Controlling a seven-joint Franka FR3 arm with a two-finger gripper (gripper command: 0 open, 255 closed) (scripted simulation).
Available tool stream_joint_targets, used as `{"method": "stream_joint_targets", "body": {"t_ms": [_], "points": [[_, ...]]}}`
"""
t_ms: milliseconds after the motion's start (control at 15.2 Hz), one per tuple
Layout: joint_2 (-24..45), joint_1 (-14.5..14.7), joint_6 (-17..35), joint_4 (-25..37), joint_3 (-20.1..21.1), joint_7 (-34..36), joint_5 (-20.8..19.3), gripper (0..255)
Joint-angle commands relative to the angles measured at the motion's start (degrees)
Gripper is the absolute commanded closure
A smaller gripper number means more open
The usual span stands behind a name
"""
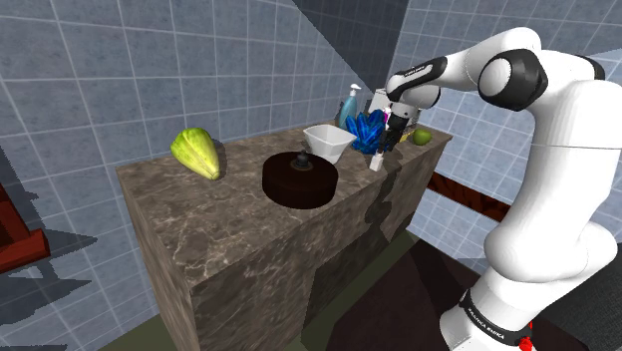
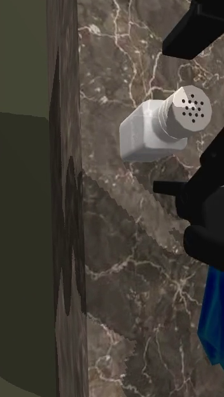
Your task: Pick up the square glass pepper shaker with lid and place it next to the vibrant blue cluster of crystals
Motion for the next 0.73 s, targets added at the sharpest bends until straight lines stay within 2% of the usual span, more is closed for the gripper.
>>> {"method": "stream_joint_targets", "body": {"t_ms": [0,132,396,660], "points": [[0.0,0.0,0.0,0.0,0.0,0.0,0.0,0],[0.0,0.0,0.0,0.0,0.0,0.0,0.0,0],[-2.0,-0.4,-6.4,4.4,-0.5,0.5,-0.7,0],[-2.0,-0.4,-6.4,4.4,-0.5,0.5,-0.7,0]]}}
